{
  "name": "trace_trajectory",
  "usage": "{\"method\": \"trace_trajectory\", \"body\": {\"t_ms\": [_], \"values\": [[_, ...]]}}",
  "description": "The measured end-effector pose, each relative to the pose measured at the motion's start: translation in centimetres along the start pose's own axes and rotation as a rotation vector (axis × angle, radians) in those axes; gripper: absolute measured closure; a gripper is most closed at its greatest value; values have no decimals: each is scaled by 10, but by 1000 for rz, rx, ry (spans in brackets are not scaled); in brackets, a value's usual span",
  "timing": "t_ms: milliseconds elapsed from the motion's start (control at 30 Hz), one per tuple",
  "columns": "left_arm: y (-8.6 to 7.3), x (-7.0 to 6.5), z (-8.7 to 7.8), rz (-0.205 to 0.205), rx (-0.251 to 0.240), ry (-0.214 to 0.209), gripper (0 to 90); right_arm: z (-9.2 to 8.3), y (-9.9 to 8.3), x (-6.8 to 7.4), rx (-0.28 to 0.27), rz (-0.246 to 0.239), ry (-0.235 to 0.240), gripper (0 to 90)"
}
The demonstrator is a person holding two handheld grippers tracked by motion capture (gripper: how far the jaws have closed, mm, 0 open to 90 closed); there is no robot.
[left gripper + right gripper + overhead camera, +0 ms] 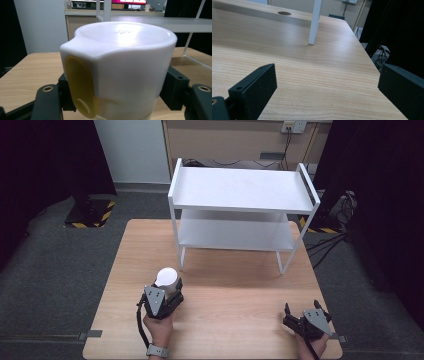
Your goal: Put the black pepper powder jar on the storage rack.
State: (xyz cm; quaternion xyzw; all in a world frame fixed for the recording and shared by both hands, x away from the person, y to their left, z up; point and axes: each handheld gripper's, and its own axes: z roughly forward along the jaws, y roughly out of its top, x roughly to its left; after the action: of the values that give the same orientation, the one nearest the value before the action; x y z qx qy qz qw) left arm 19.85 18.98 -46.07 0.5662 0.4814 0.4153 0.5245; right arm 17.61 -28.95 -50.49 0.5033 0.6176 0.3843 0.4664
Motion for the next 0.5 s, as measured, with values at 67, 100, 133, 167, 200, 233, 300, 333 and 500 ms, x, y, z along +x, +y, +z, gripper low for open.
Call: {"method": "trace_trajectory", "body": {"t_ms": [67, 100, 133, 167, 200, 233, 300, 333, 500], "values": [[5, -3, 1, 2, -4, -3, 304, 0, 0, 0, 0, 0, 0, 20], [5, -3, 1, 2, -4, -3, 304, 0, 0, 0, 0, 0, 0, 20], [10, -5, 3, -7, -4, -9, 304, 0, 0, 0, 0, 1, 0, 20], [13, -6, 5, -14, -1, -12, 304, 0, 0, 0, -1, 2, -1, 20], [15, -7, 6, -16, 0, -14, 304, 0, 0, 0, -2, 2, -1, 20], [18, -8, 8, -19, 1, -14, 304, 0, 0, 0, -2, 3, -1, 20], [26, -10, 12, -23, 7, -16, 304, 0, -1, 0, -4, 4, 0, 20], [29, -12, 14, -23, 7, -16, 304, 0, -1, 0, -4, 5, 0, 20], [47, -19, 24, -26, -4, -19, 304, 0, -1, -1, -5, 7, 1, 20]]}}
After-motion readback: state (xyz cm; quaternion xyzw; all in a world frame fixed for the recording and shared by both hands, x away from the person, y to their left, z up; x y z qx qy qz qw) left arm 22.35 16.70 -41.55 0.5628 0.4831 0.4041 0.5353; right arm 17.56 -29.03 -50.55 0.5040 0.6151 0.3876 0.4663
